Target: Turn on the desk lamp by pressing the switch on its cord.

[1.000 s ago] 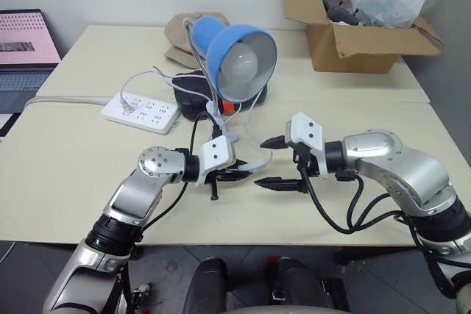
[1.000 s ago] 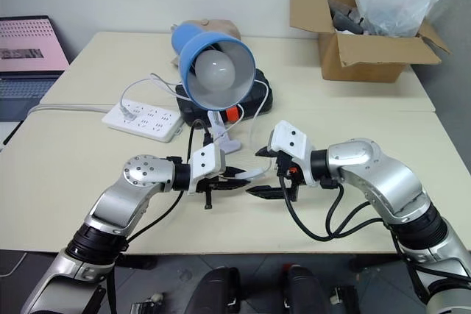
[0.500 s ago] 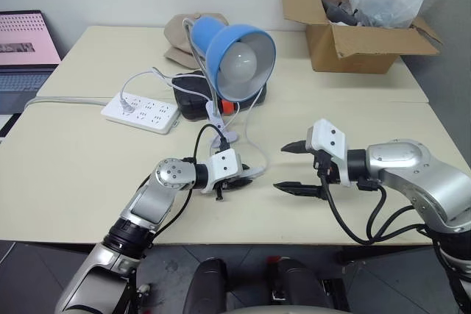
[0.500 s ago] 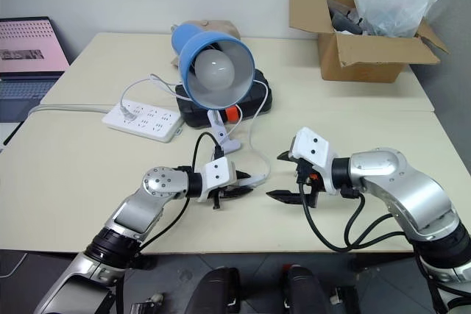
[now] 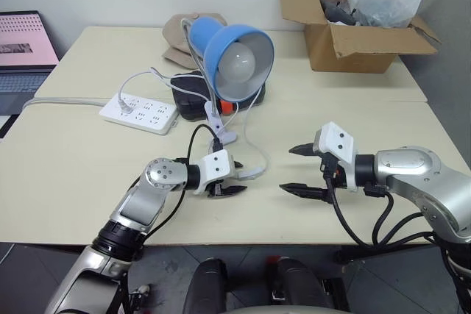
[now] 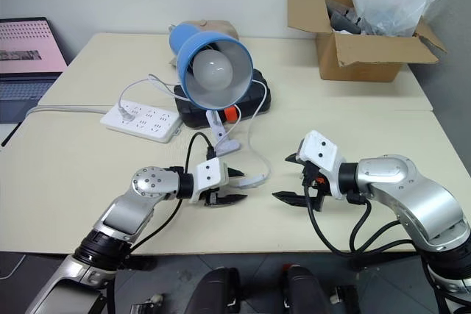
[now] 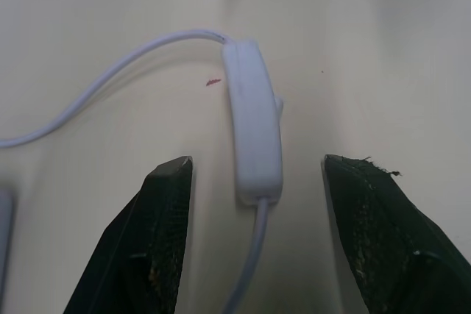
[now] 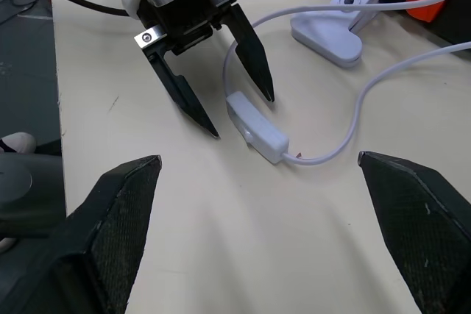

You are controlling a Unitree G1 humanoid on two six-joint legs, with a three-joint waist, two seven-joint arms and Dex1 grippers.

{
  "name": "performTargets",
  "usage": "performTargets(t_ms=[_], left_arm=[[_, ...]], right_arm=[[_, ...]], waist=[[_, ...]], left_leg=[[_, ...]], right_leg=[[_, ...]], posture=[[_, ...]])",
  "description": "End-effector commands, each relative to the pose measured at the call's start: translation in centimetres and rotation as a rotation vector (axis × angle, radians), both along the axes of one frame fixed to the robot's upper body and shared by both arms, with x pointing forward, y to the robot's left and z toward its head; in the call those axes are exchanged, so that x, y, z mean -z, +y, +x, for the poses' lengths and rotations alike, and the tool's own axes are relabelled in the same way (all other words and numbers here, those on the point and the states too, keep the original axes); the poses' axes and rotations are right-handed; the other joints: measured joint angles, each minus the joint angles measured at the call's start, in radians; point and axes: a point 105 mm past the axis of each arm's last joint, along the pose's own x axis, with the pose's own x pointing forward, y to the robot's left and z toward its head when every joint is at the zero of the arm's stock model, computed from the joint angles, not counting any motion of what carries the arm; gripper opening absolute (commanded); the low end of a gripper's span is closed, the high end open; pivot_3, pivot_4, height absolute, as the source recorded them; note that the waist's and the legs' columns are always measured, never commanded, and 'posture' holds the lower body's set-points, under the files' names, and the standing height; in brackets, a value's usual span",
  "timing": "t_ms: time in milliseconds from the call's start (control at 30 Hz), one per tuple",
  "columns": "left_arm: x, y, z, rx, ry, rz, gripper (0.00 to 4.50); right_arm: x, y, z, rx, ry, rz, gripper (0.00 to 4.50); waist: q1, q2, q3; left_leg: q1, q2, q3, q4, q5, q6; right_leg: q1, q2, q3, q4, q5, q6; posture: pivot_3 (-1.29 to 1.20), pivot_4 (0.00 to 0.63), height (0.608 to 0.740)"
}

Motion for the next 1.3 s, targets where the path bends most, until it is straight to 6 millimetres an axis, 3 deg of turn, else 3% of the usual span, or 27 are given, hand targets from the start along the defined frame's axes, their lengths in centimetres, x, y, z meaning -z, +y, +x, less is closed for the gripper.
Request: performTargets(t_ms=[33,367,600,800,933,1300], left_arm=[[-0.9,-0.6,0.3,0.027,-0.059,-0.002,2.47],[-0.8,-0.4,0.5,0.042,-0.065,0.023,0.41],[-1.2,-0.5,0.3,0.057,-0.067,0.023,0.41],[-3.0,-1.3,0.0,0.083,-0.064,-0.003,0.41],[-4.3,-1.9,-0.4,0.109,-0.048,-0.008,0.41],[-5.2,-2.3,-0.8,0.108,-0.05,-0.017,0.41]], right_arm=[[-0.8,-0.2,-0.6,-0.01,-0.038,-0.001,4.5],[-1.0,-1.1,-1.8,-0.055,-0.067,-0.018,4.5],[-1.6,-0.8,-2.0,-0.086,-0.116,0.009,4.5],[-2.3,0.0,-1.9,-0.129,-0.131,0.023,4.5],[-2.7,1.3,-0.7,-0.137,-0.11,0.051,4.5],[0.1,3.6,2.8,-0.165,-0.056,-0.021,4.5]], waist=[[0.0,0.0,0.0],[-0.001,0.0,0.0],[0.0,0.0,0.0],[-0.001,0.0,0.0],[-0.002,0.0,0.0],[-0.002,0.0,0.0]], left_leg=[[0.0,0.0,0.0,0.0,0.0,0.0],[0.0,0.0,0.0,0.0,0.0,0.0],[0.0,0.0,0.0,0.0,0.0,0.0],[0.0,0.0,0.0,0.0,0.0,0.0],[0.001,0.0,0.0,0.0,0.0,0.0],[0.0,0.0,0.0,0.0,0.0,0.0]], right_leg=[[0.0,0.0,0.0,0.0,0.0,0.0],[0.0,0.0,0.0,0.0,0.0,0.0],[0.0,0.0,0.0,0.0,0.0,0.0],[0.0,0.0,0.0,0.0,0.0,0.0],[0.0,0.001,0.0,0.001,0.0,0.0],[0.0,0.001,0.001,0.0,0.0,0.0]], posture=[[0.0,0.15,0.74],[0.0,0.15,0.74],[0.0,0.15,0.74],[0.0,0.15,0.74],[0.0,0.15,0.74],[0.0,0.15,0.74]])
